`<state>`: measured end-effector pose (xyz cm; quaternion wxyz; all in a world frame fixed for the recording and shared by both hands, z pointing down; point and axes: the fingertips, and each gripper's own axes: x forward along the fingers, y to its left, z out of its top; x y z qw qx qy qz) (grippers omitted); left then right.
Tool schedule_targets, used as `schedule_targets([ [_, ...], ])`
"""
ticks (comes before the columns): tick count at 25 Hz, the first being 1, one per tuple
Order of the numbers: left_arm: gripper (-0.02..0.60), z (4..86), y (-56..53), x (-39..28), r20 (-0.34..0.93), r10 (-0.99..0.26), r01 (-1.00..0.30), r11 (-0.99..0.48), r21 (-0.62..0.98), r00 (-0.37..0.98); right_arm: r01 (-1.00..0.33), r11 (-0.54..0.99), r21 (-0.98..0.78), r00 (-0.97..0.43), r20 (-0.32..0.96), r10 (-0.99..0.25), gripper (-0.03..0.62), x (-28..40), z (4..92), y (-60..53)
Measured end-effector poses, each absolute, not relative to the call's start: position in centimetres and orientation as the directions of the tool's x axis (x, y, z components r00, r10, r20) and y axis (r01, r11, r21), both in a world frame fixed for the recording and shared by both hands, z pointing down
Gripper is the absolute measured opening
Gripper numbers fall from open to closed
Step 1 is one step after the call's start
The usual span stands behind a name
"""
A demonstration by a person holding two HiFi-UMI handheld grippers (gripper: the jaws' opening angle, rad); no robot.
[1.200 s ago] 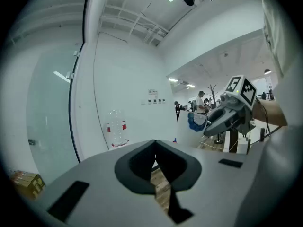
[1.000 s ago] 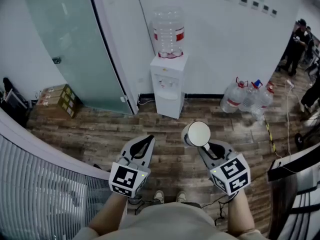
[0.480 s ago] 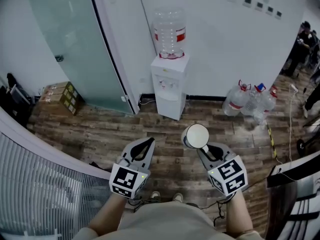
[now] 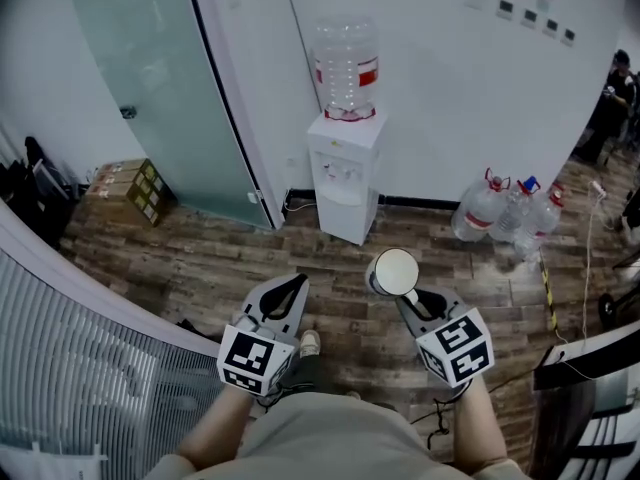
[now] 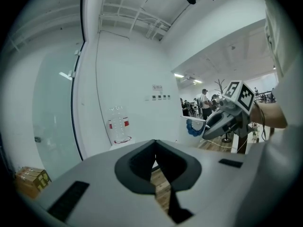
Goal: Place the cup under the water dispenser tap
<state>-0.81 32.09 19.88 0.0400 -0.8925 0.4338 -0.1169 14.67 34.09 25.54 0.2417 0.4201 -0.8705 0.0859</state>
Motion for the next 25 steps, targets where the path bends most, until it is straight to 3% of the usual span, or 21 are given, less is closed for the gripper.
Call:
schedule_targets([
  [25,0.006,23.5,13.8,-2.2,0.204,-0.753,-0.739,-0.656,-0.156,0.625,-0.769,0.639,0.022,-0.515,0.571,-0.640,0.067,11.5,30.3,16.5],
])
